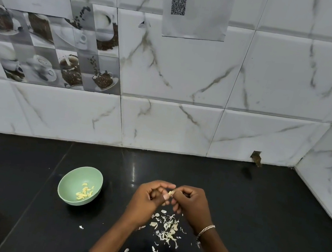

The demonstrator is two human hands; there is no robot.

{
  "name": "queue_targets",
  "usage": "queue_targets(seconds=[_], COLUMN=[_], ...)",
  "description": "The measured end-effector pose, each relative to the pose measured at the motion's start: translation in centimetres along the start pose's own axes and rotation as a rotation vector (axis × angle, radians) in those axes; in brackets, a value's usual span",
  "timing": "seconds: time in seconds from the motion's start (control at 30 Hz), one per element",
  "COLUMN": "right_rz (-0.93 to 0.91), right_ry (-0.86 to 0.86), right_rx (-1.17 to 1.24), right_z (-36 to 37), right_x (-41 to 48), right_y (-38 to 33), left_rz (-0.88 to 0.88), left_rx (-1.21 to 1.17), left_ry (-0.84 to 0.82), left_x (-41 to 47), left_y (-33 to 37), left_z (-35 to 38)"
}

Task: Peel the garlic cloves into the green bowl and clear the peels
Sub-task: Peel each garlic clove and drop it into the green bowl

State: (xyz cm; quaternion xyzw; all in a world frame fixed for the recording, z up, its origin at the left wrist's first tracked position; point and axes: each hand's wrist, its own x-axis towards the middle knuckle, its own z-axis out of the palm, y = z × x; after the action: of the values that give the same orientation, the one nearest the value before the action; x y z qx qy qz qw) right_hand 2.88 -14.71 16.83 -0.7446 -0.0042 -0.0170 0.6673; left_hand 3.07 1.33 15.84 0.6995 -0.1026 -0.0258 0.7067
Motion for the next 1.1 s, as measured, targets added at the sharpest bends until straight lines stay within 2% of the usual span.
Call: queue_targets(seconds=[0.37, 0.53, 0.9, 1.1], right_rz=[0.004, -0.008, 0.018, -0.008], right_ry=[-0.019, -0.037, -0.023, -0.036], right_rx=[0.013, -0.069, -0.14, -0.177], right_z=[-0.1, 0.0, 0.2, -0.2], right_x=[0.4, 0.7, 1.5, 2.1], right_y=[-0.4, -1.0, -1.0, -1.1], left_rz=[-0.007, 0.068, 0.151, 0.195], left_rx=[-0.036, 0.086, 0.313, 0.363], left_ry=[-0.024, -0.076, -0.077, -0.063], left_x=[0.2, 0.4, 0.7, 1.2], left_y=[0.0, 0.4, 1.1, 0.9], left_z=[-0.2, -0.4, -0.7, -0.5])
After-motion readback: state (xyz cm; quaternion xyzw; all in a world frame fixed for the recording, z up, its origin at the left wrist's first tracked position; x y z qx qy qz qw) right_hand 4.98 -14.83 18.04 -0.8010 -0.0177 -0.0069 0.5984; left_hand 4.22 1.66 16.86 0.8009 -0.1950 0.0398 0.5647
